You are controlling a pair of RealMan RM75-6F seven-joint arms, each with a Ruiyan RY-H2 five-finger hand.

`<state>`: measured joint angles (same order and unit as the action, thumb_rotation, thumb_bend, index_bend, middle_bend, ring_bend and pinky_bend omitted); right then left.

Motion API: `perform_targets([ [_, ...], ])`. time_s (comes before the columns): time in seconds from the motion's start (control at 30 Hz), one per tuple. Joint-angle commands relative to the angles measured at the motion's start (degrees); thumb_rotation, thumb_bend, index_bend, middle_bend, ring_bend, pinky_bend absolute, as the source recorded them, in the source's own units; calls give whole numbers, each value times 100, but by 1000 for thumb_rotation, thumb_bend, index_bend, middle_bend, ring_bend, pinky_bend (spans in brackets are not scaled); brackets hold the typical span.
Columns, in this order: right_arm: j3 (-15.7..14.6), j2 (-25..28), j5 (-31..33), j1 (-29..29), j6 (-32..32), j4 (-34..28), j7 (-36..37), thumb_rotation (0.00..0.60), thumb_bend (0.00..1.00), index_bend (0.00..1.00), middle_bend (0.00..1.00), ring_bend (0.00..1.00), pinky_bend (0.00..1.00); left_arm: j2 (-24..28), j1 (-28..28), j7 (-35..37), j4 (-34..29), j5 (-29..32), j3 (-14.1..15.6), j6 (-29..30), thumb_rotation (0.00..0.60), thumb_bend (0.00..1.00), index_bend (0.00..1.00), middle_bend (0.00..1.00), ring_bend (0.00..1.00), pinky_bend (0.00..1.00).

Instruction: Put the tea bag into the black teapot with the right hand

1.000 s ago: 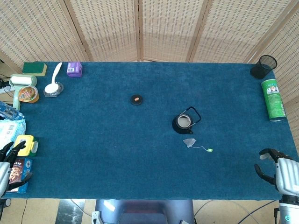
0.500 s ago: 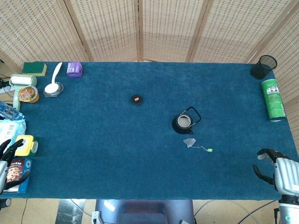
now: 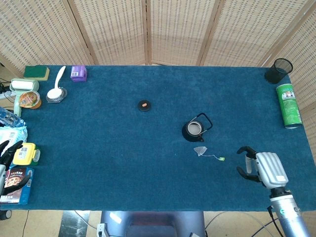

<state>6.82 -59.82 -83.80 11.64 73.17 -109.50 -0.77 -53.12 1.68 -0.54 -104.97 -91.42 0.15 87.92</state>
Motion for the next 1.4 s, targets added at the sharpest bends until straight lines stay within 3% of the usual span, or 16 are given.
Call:
perform_targets([
  [0.03, 131, -257, 322, 481, -673, -6, -255, 600, 330, 403, 988, 1000, 1000, 38, 62, -11, -33, 31, -28, -81, 600, 274, 48, 190, 28, 117],
  [0.33, 224, -892, 1193, 1028, -1275, 301, -964, 600, 332, 480, 1000, 1000, 1000, 24, 195, -34, -3, 113, -74, -263, 600, 273, 48, 190, 28, 117],
  [0.6, 155, -1337, 1701, 1248, -1396, 660, -1420, 600, 347, 505, 1000, 1000, 1000, -30, 259, 15, 84, 174, -82, -362, 600, 273, 48, 190, 28, 117],
  [1.4, 1, -1888, 2521, 1526, -1707, 1789, -1663, 600, 377, 475, 1000, 1000, 1000, -88, 311, 53, 176, 234, -63, -416, 600, 273, 48, 190, 28, 117],
])
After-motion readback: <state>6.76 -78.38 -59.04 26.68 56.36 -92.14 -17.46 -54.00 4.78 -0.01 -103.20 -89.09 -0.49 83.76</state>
